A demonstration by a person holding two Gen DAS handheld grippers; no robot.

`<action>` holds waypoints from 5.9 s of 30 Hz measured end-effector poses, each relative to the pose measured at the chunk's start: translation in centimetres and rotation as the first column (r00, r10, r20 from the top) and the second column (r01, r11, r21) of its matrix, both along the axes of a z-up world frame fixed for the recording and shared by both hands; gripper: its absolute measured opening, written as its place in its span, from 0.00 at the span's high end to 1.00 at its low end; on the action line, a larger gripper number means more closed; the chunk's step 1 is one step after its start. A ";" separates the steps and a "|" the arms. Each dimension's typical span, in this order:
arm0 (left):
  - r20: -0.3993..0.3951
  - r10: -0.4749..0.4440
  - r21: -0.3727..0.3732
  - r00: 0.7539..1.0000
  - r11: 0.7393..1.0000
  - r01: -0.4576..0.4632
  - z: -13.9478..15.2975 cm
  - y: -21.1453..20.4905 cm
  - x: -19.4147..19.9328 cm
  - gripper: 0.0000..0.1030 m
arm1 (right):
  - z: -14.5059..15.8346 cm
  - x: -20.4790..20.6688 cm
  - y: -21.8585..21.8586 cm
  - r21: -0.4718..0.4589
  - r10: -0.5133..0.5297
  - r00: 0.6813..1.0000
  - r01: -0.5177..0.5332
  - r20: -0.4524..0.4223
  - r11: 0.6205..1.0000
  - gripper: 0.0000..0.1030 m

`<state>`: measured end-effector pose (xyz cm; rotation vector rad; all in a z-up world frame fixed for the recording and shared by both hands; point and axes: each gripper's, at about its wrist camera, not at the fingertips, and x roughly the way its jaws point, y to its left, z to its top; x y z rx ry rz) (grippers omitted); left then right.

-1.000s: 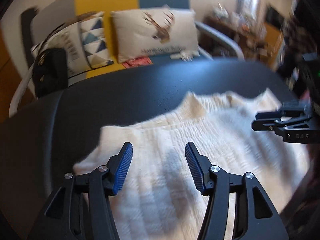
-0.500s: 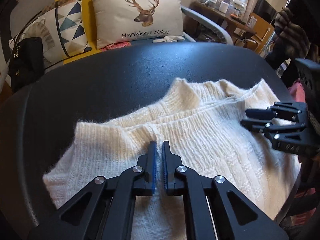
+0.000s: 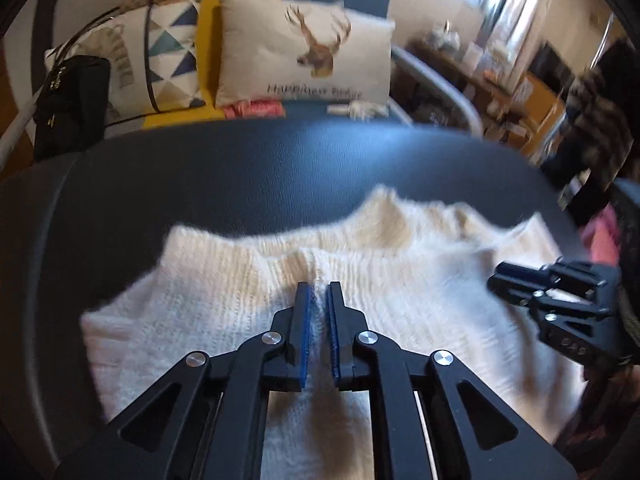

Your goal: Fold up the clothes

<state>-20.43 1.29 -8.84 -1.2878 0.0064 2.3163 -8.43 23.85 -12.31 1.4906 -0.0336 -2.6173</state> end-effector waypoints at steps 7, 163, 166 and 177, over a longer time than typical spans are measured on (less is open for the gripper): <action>-0.068 0.036 -0.025 0.997 0.999 -0.037 1.4 -3.3 0.7 0.77 | 1.9 -2.5 -4.4 -0.240 0.167 0.986 -0.156 0.024 0.958 0.68; 0.282 0.823 0.310 0.493 0.408 -0.859 -4.7 -28.5 33.7 0.76 | 4.6 -18.8 -28.1 0.079 0.537 0.835 -0.547 0.123 0.833 0.79; 0.292 0.823 0.315 0.487 0.398 -0.862 -4.6 -28.6 35.2 0.71 | 6.3 -17.5 -26.9 0.016 0.531 0.844 -0.533 0.073 0.846 0.77; -0.132 0.773 0.163 0.621 0.635 -0.755 -0.2 -22.2 37.5 0.71 | 6.6 -1.8 -27.9 -0.117 0.781 0.618 -0.772 0.092 0.625 0.71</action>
